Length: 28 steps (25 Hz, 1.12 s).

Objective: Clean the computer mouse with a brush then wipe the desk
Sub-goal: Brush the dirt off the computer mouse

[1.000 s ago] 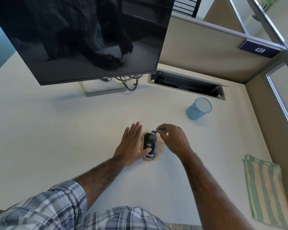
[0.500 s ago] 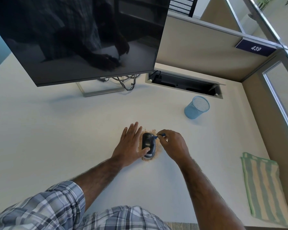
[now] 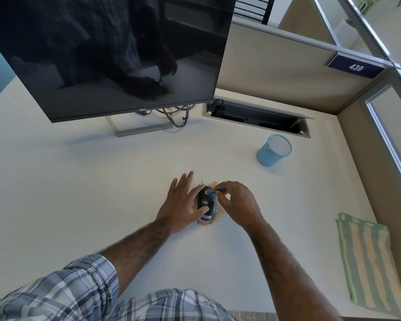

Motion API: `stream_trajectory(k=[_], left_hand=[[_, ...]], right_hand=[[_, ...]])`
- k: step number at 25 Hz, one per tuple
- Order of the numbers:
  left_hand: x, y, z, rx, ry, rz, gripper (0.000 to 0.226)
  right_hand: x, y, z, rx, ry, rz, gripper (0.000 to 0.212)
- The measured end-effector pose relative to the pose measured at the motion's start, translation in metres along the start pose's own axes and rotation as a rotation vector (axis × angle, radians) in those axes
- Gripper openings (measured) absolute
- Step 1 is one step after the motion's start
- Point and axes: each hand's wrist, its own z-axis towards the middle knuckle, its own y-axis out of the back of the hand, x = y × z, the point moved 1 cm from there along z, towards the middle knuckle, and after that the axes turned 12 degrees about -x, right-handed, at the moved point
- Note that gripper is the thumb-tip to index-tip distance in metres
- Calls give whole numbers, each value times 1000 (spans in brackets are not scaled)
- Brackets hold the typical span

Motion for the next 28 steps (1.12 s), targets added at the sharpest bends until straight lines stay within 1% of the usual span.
stream_trajectory(k=[2,4,6,8,10,12,14,16,19,21,23,25,28], left_hand=[[0,1,0,-3,4,-9,73],[0,1,0,-6,4,-11,72],[0,1,0,-6,6,-7,71],[0,1,0,-2,6,1,70],[0,0,0,2,5,6,71],[0,1,1,4,6,8,73],[0,1,1,4,4,9,73],[0,1,1,3,3,8,73],[0,1,1,6,-1,11,71],[0,2,1,12,0,19,72],[0,1,1,17,0,31,73],[0,1,1,19,0,38,74],[0,1,1,22,3,36,74]], right_hand=[[-1,-1,1,-10,33,-58,20],[-2,1,3,-58,10,-80,21],[-1,-1,4,-40,27,-36,19],[1,-2,4,-7,68,-58,19],[0,-2,6,-45,42,-101,19],[0,-1,8,-77,-2,-77,19],[3,-3,8,-42,25,-53,19],[3,-4,7,-25,49,-102,18],[-3,0,6,-96,-54,-95,18],[-4,-1,3,-128,-64,-54,17],[-3,-3,-2,-94,-41,-63,17],[-6,-4,-4,-63,-57,-97,18],[-11,-2,-5,-111,-102,-54,18]])
